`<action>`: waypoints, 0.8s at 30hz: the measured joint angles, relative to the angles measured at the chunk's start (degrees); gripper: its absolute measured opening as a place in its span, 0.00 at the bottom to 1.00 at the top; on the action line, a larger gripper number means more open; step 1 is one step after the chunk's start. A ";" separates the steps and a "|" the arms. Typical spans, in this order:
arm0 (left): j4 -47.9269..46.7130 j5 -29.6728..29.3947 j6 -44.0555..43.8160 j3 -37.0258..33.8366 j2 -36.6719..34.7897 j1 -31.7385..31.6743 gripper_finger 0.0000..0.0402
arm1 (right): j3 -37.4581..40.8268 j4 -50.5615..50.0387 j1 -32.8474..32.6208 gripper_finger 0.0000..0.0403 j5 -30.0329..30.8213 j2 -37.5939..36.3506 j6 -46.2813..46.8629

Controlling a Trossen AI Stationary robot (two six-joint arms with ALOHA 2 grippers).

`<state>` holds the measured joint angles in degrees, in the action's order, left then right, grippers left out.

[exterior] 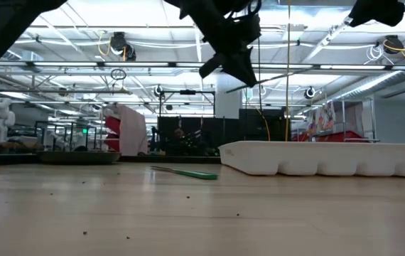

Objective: Sort silverware
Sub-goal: Put the left green knife into the silverware tray

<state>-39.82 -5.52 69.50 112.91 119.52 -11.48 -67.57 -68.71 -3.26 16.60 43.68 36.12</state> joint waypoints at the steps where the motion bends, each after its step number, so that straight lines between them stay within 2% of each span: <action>1: 0.29 -0.02 0.34 0.37 0.23 0.28 0.04 | -0.78 -1.07 1.03 0.26 0.09 0.29 -1.17; 5: 1.14 0.00 0.07 0.79 0.38 1.13 0.04 | -1.06 -1.36 4.87 0.31 -3.26 0.87 -3.90; 8: 1.86 -0.65 0.07 0.87 0.36 1.81 0.04 | 0.08 -1.20 7.05 0.37 -5.37 1.94 -4.84; 13: 1.86 -1.20 0.34 0.87 0.36 3.31 0.04 | 2.54 4.06 10.08 0.48 -8.32 5.95 -7.73; 17: 2.11 -1.32 0.28 0.87 0.36 4.11 0.04 | 3.96 9.16 13.25 0.50 -11.12 9.50 -10.65; 24: 3.10 -5.77 0.26 0.87 0.33 5.10 0.04 | 4.57 13.88 17.25 0.50 -19.63 14.91 -12.24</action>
<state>-36.72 -11.29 69.76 113.78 119.85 -6.37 -63.00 -54.83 13.98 -3.03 58.59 23.87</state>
